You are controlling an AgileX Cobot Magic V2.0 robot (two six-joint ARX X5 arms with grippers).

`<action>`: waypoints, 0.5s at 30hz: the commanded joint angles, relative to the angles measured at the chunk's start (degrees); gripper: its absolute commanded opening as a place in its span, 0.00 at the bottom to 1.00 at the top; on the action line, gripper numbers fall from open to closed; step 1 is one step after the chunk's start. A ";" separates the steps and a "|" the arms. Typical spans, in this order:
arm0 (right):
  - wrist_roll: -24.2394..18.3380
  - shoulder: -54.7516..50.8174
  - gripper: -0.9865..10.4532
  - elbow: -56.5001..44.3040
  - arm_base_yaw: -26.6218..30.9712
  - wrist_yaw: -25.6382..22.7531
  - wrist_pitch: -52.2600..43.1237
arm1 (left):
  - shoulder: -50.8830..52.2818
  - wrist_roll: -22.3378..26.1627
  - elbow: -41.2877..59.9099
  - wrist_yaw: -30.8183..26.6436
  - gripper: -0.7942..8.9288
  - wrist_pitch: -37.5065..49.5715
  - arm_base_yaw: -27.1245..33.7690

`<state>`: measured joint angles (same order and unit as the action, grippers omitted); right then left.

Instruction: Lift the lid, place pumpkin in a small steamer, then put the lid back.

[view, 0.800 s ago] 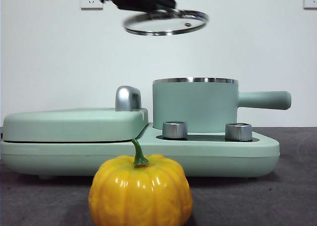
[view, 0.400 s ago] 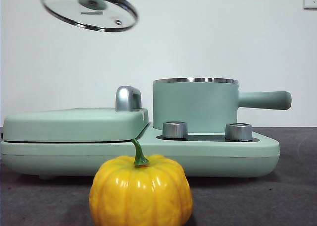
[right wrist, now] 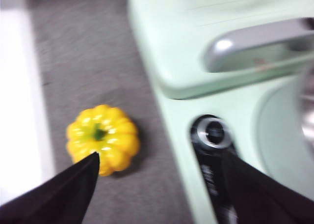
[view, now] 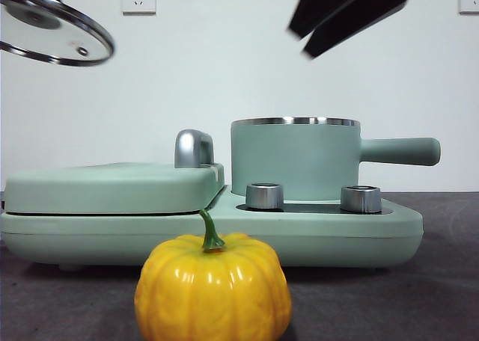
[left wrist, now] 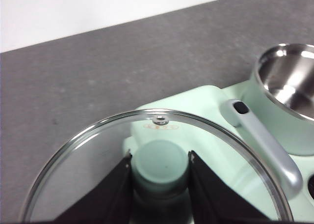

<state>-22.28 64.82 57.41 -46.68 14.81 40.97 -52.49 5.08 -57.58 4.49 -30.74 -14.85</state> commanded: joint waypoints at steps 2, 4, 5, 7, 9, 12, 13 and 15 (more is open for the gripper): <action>-0.55 4.39 0.44 1.14 -4.13 0.07 -0.31 | 1.53 0.20 -1.07 0.09 0.09 2.12 1.70; -0.55 6.69 0.45 1.14 -6.03 -0.11 -0.20 | 1.73 -0.07 -1.07 0.09 0.09 2.05 2.38; -0.55 7.56 0.45 1.14 -6.75 -0.11 -0.20 | 1.73 -0.39 -1.07 0.09 0.09 1.95 2.62; -0.50 9.25 0.46 1.14 -8.22 -0.11 -0.20 | 1.73 -1.14 -1.07 0.09 0.09 1.92 2.93; -0.50 10.84 0.47 1.14 -9.77 -0.35 -0.24 | 1.73 -1.36 -1.07 0.09 0.09 2.03 2.95; -0.59 12.81 0.47 1.14 -11.69 -2.03 -0.28 | 1.73 -1.33 -1.07 0.09 0.09 1.99 2.95; -0.66 13.42 0.47 1.14 -12.13 -2.67 -0.33 | 1.73 -1.33 -1.07 0.09 0.09 2.01 2.95; -0.70 14.69 0.47 1.11 -12.96 -3.13 -0.57 | 1.73 -1.33 -1.07 0.09 0.09 2.01 2.95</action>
<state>-22.48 78.30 57.41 -58.74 11.88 40.91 -50.70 4.25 -57.58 4.47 -30.33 -11.86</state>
